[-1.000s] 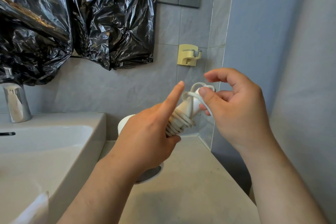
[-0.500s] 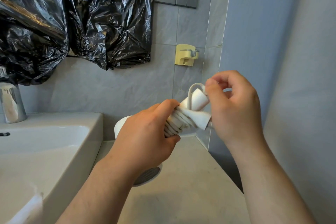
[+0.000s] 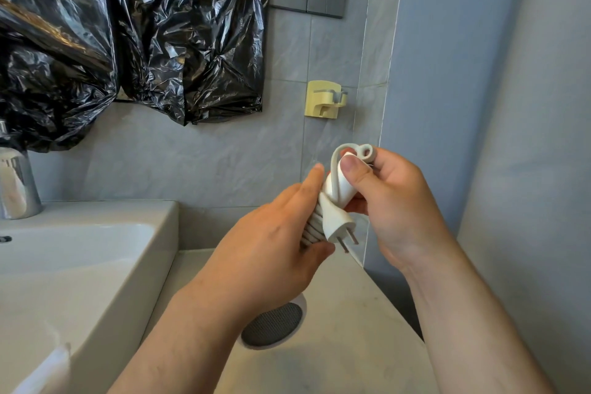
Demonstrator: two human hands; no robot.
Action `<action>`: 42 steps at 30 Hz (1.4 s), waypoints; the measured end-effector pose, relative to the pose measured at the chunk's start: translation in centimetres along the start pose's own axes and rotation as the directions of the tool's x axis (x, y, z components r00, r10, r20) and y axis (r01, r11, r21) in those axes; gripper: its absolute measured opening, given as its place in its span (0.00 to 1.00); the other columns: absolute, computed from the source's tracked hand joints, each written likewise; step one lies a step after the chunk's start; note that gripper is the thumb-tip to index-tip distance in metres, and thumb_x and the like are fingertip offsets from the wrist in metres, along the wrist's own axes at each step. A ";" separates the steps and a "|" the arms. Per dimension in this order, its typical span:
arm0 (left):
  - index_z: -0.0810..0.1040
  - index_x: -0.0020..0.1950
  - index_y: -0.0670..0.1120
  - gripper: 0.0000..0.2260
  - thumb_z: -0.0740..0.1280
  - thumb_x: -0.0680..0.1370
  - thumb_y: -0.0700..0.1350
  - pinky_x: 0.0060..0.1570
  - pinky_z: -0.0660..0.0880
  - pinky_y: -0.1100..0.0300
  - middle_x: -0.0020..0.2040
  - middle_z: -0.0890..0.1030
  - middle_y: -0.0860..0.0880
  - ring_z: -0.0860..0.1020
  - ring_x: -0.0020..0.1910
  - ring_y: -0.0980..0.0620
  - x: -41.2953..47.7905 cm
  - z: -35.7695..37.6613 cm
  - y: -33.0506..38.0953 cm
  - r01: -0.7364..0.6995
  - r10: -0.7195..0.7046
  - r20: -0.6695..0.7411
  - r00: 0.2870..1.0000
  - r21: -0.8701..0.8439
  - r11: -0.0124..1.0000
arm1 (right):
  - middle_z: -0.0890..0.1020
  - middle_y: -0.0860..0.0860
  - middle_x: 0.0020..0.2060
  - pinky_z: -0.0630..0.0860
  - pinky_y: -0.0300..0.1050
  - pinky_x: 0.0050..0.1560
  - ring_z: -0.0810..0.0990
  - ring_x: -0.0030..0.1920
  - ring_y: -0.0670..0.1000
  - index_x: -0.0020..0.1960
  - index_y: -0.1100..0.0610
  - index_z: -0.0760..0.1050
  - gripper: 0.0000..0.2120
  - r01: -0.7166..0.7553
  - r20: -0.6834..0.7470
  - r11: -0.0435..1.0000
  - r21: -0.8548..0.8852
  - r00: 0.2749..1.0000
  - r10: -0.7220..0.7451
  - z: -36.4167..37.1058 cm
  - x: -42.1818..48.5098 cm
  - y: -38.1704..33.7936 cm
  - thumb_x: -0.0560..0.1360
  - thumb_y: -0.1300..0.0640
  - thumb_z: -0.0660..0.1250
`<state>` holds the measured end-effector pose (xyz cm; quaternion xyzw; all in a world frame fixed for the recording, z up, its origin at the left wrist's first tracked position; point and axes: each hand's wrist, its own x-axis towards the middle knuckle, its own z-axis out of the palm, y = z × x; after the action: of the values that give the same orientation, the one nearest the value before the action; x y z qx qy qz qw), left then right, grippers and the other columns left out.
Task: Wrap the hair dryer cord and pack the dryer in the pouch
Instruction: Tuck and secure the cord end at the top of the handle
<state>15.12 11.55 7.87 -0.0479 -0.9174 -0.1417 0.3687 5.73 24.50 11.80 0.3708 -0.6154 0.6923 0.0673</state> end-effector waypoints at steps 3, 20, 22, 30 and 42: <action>0.51 0.78 0.61 0.33 0.55 0.74 0.65 0.58 0.74 0.51 0.70 0.69 0.63 0.74 0.62 0.55 -0.1 -0.5 0.1 -0.056 0.055 -0.016 0.998 -0.104 0.993 | 0.83 0.61 0.42 0.82 0.59 0.45 0.83 0.43 0.61 0.46 0.56 0.80 0.08 -0.003 -0.028 1.000 0.027 1.000 0.004 0.1 0.0 -0.2 0.76 0.52 0.66; 0.71 0.45 0.55 0.05 0.67 0.76 0.51 0.38 0.72 0.64 0.42 0.74 0.57 0.76 0.40 0.58 0.3 1.4 -1.0 -0.033 -0.061 -0.214 0.975 -0.408 0.912 | 0.80 0.56 0.39 0.77 0.44 0.36 0.79 0.36 0.51 0.49 0.58 0.78 0.07 -0.162 0.111 0.976 0.144 0.983 0.146 0.3 0.3 1.1 0.79 0.57 0.62; 0.69 0.42 0.50 0.08 0.66 0.79 0.45 0.31 0.68 0.69 0.33 0.76 0.57 0.73 0.31 0.61 0.2 1.9 -1.2 0.064 -0.197 -0.205 0.959 -0.519 0.852 | 0.81 0.53 0.38 0.77 0.42 0.34 0.80 0.35 0.48 0.50 0.56 0.78 0.07 -0.149 0.114 0.980 0.130 0.984 0.134 0.4 0.4 1.3 0.79 0.58 0.61; 0.69 0.41 0.44 0.10 0.66 0.80 0.43 0.30 0.66 0.69 0.28 0.73 0.60 0.69 0.27 0.62 0.0 3.6 -3.1 0.188 -0.253 0.009 0.968 -0.691 0.698 | 0.81 0.54 0.42 0.77 0.38 0.35 0.80 0.40 0.49 0.52 0.56 0.77 0.08 -0.133 0.150 0.987 0.091 0.982 0.118 0.9 0.6 3.3 0.80 0.59 0.59; 0.66 0.45 0.34 0.16 0.67 0.75 0.45 0.44 0.71 0.46 0.41 0.75 0.40 0.73 0.41 0.46 -0.8 4.8 -4.7 0.262 -0.271 0.151 0.951 -0.857 0.444 | 0.83 0.54 0.44 0.75 0.37 0.38 0.81 0.39 0.45 0.55 0.57 0.75 0.08 -0.087 0.183 0.994 0.071 0.980 0.073 1.8 0.3 5.2 0.79 0.63 0.61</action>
<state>11.61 8.53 2.95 -0.0820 -0.7141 -0.6404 0.2706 3.44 21.53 7.80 0.4092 -0.6057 0.6817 -0.0310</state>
